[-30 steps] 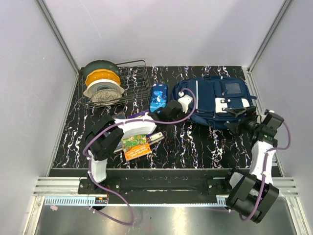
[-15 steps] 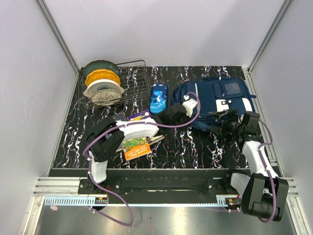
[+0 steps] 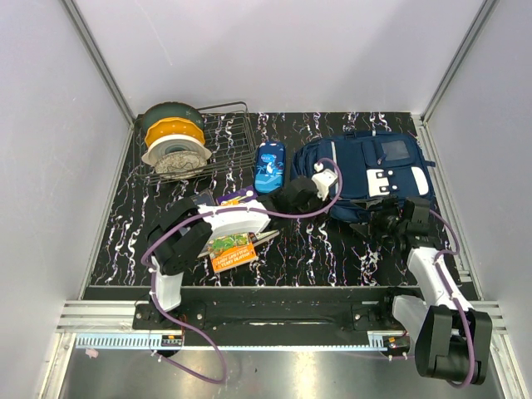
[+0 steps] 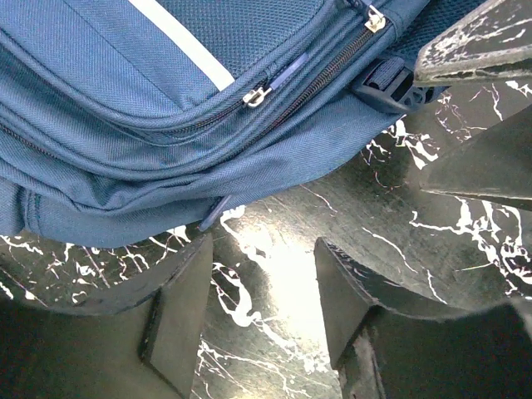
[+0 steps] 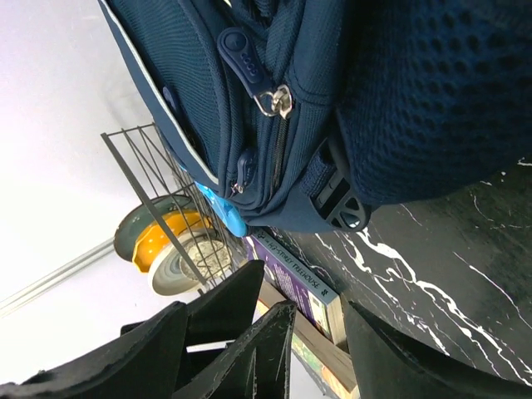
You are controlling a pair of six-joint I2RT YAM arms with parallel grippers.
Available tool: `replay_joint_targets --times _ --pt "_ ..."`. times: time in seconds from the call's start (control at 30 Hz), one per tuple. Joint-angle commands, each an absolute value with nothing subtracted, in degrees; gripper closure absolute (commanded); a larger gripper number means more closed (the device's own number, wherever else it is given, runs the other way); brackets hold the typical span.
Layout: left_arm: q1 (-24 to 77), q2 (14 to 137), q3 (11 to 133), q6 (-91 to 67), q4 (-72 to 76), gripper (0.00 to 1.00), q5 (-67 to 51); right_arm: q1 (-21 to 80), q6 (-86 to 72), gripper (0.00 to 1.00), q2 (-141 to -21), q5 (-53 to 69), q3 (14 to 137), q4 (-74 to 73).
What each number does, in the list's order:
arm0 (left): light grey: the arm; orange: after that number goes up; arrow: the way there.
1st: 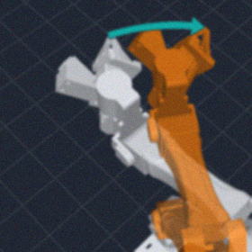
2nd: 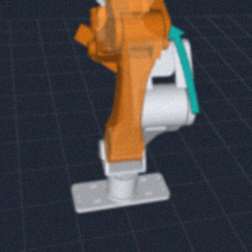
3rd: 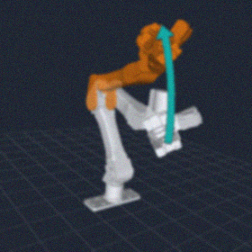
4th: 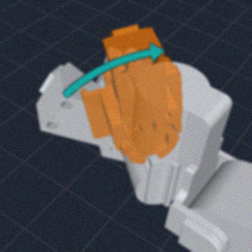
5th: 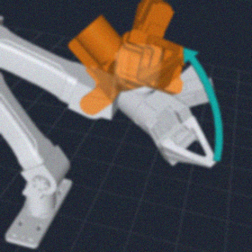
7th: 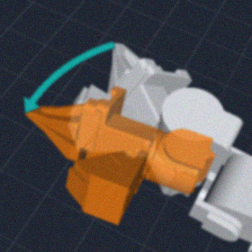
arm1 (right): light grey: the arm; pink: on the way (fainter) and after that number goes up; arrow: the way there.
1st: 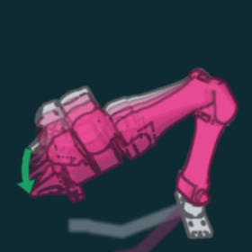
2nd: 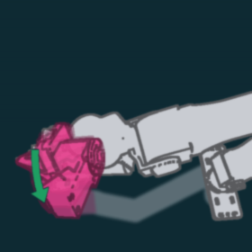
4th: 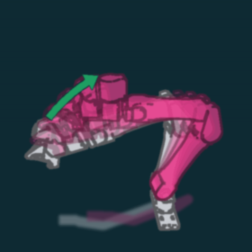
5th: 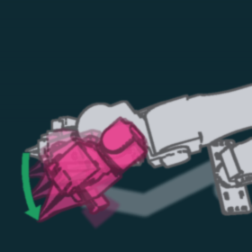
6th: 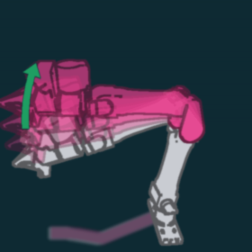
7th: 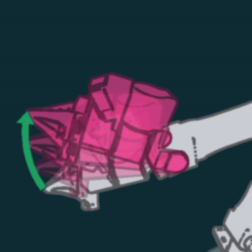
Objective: Pack the student bag
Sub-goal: Unzip the student bag at the center of the board.
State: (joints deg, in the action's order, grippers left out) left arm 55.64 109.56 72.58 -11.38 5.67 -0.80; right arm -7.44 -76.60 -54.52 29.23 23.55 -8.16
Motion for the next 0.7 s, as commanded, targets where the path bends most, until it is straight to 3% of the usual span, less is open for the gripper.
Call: replay_joint_targets --times 0.0,0.67 --pt "54.6 111.9 73.6 -7.2 8.3 0.43 -3.5 -7.0 -75.7 0.20 -56.1 28.2 23.9 -5.9" --pt "49.8 119.0 78.8 -2.7 10.1 0.39 -14.2 -7.0 -75.8 0.20 -57.1 31.0 23.7 -1.8"
